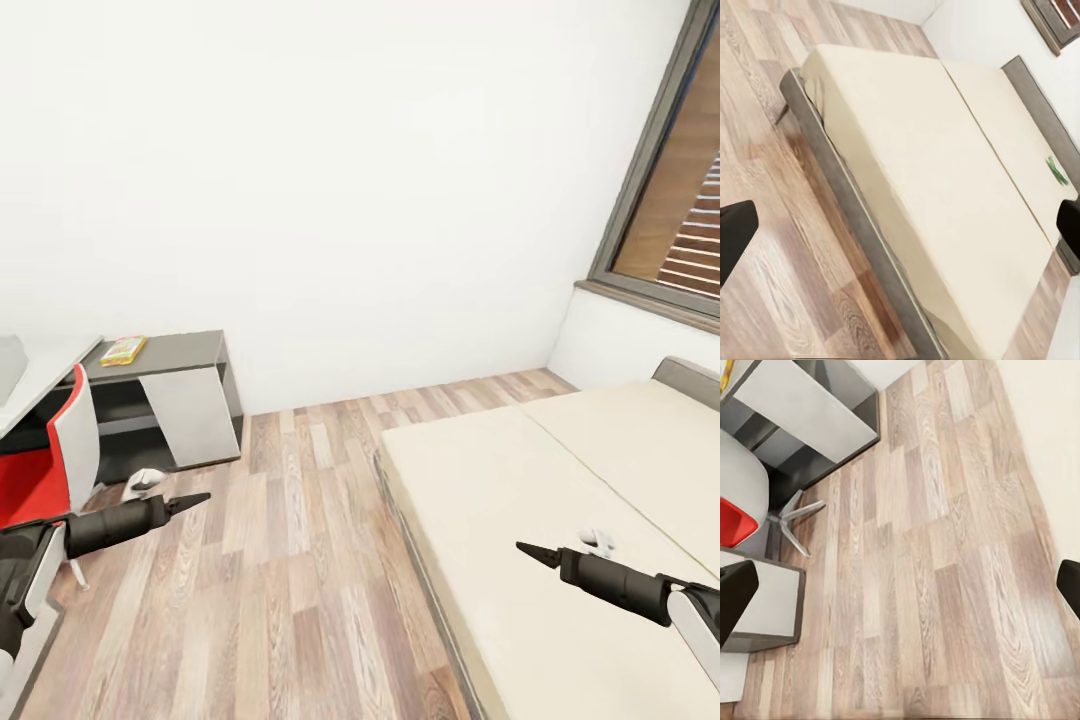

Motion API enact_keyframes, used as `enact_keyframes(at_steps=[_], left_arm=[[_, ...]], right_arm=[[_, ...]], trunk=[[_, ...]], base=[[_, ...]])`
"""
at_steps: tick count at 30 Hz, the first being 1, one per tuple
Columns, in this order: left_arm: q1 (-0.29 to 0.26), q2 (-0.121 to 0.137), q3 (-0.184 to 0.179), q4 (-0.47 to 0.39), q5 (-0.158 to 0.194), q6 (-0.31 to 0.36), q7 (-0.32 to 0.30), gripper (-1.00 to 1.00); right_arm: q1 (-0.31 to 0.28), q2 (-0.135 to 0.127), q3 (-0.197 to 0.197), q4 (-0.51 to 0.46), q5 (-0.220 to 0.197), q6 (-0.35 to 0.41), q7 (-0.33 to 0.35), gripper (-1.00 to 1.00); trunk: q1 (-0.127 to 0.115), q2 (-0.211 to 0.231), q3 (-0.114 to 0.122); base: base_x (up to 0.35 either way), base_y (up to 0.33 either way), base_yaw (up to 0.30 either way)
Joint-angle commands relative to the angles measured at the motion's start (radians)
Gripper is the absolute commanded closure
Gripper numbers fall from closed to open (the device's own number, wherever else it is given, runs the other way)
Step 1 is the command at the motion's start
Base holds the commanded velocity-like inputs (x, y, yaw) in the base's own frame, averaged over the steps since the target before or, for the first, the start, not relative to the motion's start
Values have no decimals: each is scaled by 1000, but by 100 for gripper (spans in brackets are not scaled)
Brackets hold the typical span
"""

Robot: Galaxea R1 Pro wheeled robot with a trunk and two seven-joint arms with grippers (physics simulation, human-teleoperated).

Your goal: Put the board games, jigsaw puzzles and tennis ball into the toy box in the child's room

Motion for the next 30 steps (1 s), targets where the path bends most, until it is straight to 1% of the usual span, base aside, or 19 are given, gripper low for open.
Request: enact_keyframes(at_steps=[1,5,18,23,30], left_arm=[[-1,0,0,0,3,6,-1,-100],[-1,0,0,0,4,6,-3,-100],[-1,-1,0,0,5,5,-3,-100],[-1,-2,-1,0,7,5,-3,-100],[-1,-4,-1,0,7,5,-3,-100]], right_arm=[[0,0,-1,-1,-4,7,1,-100],[0,0,-1,-1,-3,7,1,-100],[0,0,1,0,-3,11,1,-100],[0,0,2,0,-3,11,1,-100],[0,0,2,0,-3,11,0,-100]], trunk=[[0,-2,-2],[0,-2,-2],[0,-2,-2],[0,-2,-2],[0,-2,-4]], base=[[-207,6,293],[-192,3,292],[-98,-18,284],[-31,-12,99],[-5,-2,16]])
